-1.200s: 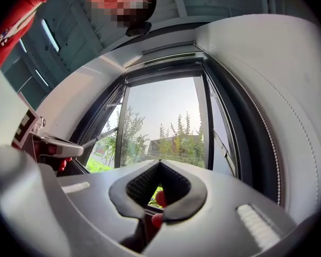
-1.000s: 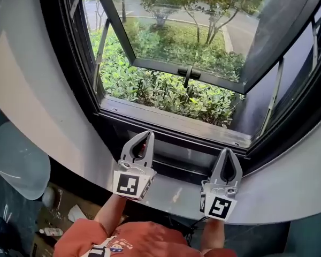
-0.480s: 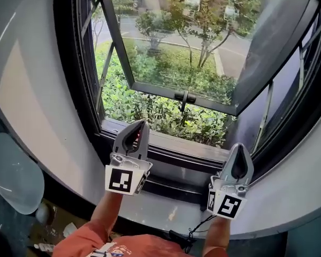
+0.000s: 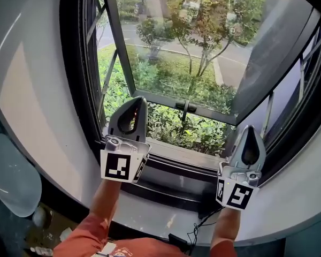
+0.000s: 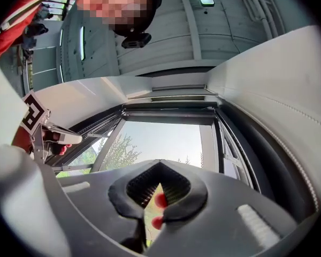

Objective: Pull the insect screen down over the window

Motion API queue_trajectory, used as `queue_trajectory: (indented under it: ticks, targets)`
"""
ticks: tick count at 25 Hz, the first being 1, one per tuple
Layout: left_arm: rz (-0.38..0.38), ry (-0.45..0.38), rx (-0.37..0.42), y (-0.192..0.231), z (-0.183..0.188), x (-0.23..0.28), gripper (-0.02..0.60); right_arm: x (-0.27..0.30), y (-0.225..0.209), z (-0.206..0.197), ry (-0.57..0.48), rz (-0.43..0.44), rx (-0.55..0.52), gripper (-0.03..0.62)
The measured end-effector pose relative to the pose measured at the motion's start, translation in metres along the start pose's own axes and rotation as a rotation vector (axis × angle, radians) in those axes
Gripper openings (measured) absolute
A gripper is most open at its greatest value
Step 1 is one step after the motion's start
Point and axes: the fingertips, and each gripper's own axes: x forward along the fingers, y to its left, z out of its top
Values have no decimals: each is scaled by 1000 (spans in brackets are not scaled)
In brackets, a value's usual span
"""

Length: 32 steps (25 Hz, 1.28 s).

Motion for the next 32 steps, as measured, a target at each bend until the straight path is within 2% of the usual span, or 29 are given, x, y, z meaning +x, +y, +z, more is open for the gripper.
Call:
queue_trajectory:
  ticks: [10, 13, 20, 29, 32]
  targets:
    - [1, -60, 92, 21, 35, 46, 5, 60, -24, 48, -133, -19, -57, 9]
    - [-9, -94, 141, 25, 52, 65, 5, 81, -30, 65, -159, -16, -115, 9]
    - [-16, -153, 197, 37, 86, 101, 5, 128, -43, 97, -181, -15, -268, 9]
    - [-28, -161, 280, 51, 115, 132, 5, 168, -55, 127, -163, -30, -439, 9]
    - [-34, -179, 317, 54, 130, 145, 6, 182, -61, 139, -186, -37, -449, 9]
